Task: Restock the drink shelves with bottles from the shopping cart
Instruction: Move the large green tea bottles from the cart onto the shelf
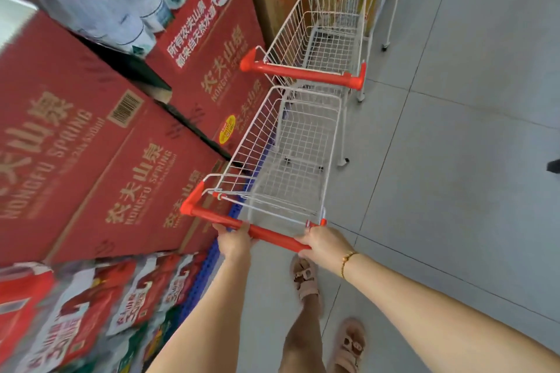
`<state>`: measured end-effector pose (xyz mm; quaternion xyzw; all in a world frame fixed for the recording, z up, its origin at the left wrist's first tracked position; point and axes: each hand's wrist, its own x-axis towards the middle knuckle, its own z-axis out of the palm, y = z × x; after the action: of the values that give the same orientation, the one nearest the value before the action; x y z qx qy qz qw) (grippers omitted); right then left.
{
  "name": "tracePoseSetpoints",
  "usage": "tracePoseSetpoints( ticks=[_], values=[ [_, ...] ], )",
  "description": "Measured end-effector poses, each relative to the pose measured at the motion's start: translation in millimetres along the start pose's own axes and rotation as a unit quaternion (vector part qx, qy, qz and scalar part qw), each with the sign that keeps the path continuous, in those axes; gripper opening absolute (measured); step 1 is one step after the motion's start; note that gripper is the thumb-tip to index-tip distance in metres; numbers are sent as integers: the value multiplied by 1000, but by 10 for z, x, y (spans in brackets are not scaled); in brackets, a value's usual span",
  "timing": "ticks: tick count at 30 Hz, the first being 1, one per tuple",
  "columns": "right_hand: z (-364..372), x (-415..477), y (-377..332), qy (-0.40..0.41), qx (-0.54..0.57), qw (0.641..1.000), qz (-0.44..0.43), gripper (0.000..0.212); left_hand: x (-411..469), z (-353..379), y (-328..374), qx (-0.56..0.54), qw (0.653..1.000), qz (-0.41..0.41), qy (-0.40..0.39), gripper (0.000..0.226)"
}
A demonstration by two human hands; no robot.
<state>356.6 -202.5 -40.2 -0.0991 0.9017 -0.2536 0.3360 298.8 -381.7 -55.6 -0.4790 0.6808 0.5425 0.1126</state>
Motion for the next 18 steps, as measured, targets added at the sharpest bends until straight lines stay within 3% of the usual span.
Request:
tracePoseSetpoints(
  ticks=[3, 7, 9, 11, 15, 18],
  values=[
    [-392, 109, 82, 12, 68, 997, 46, 40, 62, 126, 206, -45, 998, -38, -14, 77],
    [-1443, 526, 444, 287, 61, 950, 104, 43, 232, 275, 416, -35, 994, -95, -31, 55],
    [-2000, 817, 684, 351, 34, 927, 127, 48, 310, 348, 476, -23, 994, -100, -38, 57],
    [-2414, 1095, 928, 343, 19, 925, 162, 50, 382, 421, 517, -24, 994, -100, -43, 61],
    [-2584, 1507, 1320, 219, 53, 949, 221, 39, 490, 555, 627, -16, 994, -96, -43, 66],
    [-2408, 1620, 1444, 252, 96, 943, 194, 33, 570, 640, 724, -14, 995, -79, -53, 64]
  ],
)
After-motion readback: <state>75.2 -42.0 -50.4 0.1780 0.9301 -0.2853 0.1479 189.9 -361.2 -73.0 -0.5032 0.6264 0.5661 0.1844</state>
